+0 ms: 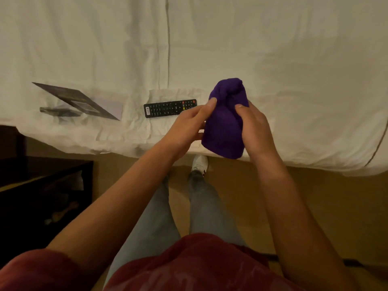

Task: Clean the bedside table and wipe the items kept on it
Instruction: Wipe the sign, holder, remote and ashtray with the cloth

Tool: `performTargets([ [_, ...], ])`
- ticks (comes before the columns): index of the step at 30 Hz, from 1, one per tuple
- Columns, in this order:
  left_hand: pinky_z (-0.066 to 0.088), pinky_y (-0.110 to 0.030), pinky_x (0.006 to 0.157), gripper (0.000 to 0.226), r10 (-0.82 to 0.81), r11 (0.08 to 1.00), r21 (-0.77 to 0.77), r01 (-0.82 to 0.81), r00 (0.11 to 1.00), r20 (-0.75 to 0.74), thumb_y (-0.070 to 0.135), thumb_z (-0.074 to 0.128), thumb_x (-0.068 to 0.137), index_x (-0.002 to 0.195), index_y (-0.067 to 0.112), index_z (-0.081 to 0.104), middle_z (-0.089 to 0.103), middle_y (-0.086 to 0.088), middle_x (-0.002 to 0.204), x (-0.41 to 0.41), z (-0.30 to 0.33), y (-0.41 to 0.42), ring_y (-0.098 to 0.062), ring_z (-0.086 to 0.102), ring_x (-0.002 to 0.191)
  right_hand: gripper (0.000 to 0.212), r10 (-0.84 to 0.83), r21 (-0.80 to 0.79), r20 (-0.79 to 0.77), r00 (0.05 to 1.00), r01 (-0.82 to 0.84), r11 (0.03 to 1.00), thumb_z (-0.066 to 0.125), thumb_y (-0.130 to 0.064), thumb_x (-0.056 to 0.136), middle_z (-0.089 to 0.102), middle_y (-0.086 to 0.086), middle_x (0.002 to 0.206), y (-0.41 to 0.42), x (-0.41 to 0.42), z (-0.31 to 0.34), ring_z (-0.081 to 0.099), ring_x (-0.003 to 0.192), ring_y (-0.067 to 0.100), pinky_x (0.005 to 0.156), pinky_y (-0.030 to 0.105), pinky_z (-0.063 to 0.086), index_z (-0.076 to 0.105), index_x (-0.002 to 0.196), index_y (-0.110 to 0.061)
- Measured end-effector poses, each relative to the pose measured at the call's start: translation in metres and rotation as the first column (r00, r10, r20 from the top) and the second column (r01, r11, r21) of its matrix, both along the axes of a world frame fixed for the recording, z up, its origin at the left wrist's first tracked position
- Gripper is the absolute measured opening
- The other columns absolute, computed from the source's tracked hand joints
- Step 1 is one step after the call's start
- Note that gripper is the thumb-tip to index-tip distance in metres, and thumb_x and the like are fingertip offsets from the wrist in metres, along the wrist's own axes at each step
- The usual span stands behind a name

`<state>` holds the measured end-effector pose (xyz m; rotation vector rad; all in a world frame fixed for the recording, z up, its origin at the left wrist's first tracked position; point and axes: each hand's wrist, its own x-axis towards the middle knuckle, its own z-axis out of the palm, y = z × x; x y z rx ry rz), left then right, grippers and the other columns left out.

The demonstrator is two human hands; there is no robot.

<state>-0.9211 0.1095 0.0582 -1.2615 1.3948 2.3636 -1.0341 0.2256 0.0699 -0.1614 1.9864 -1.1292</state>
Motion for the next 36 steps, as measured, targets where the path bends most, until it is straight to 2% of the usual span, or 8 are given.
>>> performTargets([
  [7, 0.061, -0.036, 0.092, 0.013, 0.157, 0.935, -0.323, -0.149, 0.988, -0.001, 0.035, 0.068, 0.097, 0.106, 0.026, 0.067, 0.076, -0.001, 0.106, 0.033, 0.006, -0.015, -0.013, 0.073, 0.098, 0.018, 0.117, -0.088, -0.063, 0.991, -0.122, 0.989, 0.052, -0.036, 0.102, 0.073, -0.018, 0.093, -0.033, 0.023, 0.007, 0.07, 0.087, -0.001, 0.068, 0.014, 0.054, 0.069, 0.109, -0.036],
  [11, 0.059, -0.04, 0.097, 0.025, 0.272, 0.945, -0.182, -0.27, 0.962, -0.019, 0.042, 0.062, 0.099, 0.109, 0.021, 0.072, 0.078, 0.0, 0.107, 0.059, 0.01, -0.024, -0.016, 0.074, 0.104, 0.02, 0.032, -0.056, -0.09, 0.995, -0.038, 0.998, 0.065, -0.041, 0.096, 0.07, -0.009, 0.1, -0.047, 0.031, 0.009, 0.069, 0.084, 0.0, 0.064, 0.013, 0.053, 0.066, 0.109, -0.026],
  [16, 0.058, -0.038, 0.097, 0.025, 0.34, 0.937, -0.067, -0.343, 0.939, -0.052, 0.043, 0.062, 0.098, 0.107, 0.022, 0.074, 0.078, 0.0, 0.107, 0.085, 0.016, -0.03, -0.02, 0.074, 0.106, 0.017, 0.069, -0.008, -0.03, 0.997, -0.069, 0.998, 0.065, -0.046, 0.094, 0.064, -0.02, 0.07, -0.062, 0.041, 0.011, 0.058, 0.054, -0.008, 0.045, 0.01, 0.041, 0.066, 0.09, -0.029],
  [20, 0.061, -0.04, 0.093, 0.03, 0.339, 0.924, -0.167, -0.344, 0.939, -0.059, 0.042, 0.059, 0.101, 0.113, 0.017, 0.07, 0.077, -0.004, 0.107, 0.107, 0.02, -0.033, -0.021, 0.074, 0.103, 0.032, 0.221, -0.068, -0.027, 0.975, -0.223, 0.973, 0.075, -0.049, 0.086, 0.07, -0.015, 0.095, -0.067, 0.064, 0.017, 0.067, 0.075, -0.007, 0.055, 0.011, 0.049, 0.063, 0.109, -0.031],
  [23, 0.06, -0.046, 0.093, 0.037, 0.305, 0.929, -0.211, -0.304, 0.952, -0.027, 0.048, 0.054, 0.102, 0.11, 0.016, 0.071, 0.077, -0.003, 0.103, 0.128, 0.027, -0.04, -0.02, 0.074, 0.099, 0.054, 0.409, -0.067, -0.053, 0.911, -0.412, 0.909, 0.082, -0.034, 0.085, 0.071, -0.01, 0.121, -0.072, 0.084, 0.017, 0.07, 0.107, 0.004, 0.085, 0.027, 0.061, 0.058, 0.133, -0.029],
  [27, 0.058, -0.055, 0.091, 0.038, 0.388, 0.858, -0.376, -0.35, 0.921, 0.027, 0.046, 0.052, 0.103, 0.101, 0.012, 0.07, 0.076, -0.007, 0.094, 0.164, 0.033, -0.048, -0.026, 0.073, 0.093, 0.038, 0.363, -0.023, -0.301, 0.882, -0.387, 0.922, 0.074, -0.028, 0.092, 0.071, -0.018, 0.104, -0.093, 0.122, 0.021, 0.068, 0.095, -0.003, 0.082, 0.015, 0.055, 0.067, 0.129, -0.022],
  [31, 0.058, -0.05, 0.092, 0.022, 0.652, 0.652, -0.478, -0.589, 0.757, -0.043, 0.037, 0.05, 0.106, 0.104, 0.024, 0.068, 0.075, -0.003, 0.099, 0.198, 0.034, -0.059, -0.021, 0.071, 0.097, 0.032, 0.361, -0.139, -0.531, 0.766, -0.499, 0.855, 0.065, -0.018, 0.099, 0.071, -0.012, 0.112, -0.121, 0.185, 0.033, 0.065, 0.103, -0.003, 0.089, 0.015, 0.053, 0.067, 0.13, -0.015],
  [36, 0.054, -0.039, 0.101, 0.046, 0.933, 0.355, 0.177, -0.918, 0.334, -0.137, 0.047, 0.04, 0.106, 0.125, 0.014, 0.067, 0.074, -0.009, 0.122, 0.256, 0.037, -0.092, -0.022, 0.068, 0.119, 0.061, 0.65, 0.142, -0.677, 0.344, -0.806, 0.575, 0.061, -0.018, 0.096, 0.038, 0.009, 0.165, -0.153, 0.275, 0.036, 0.027, 0.156, 0.028, 0.124, 0.055, 0.028, 0.045, 0.155, -0.017],
])
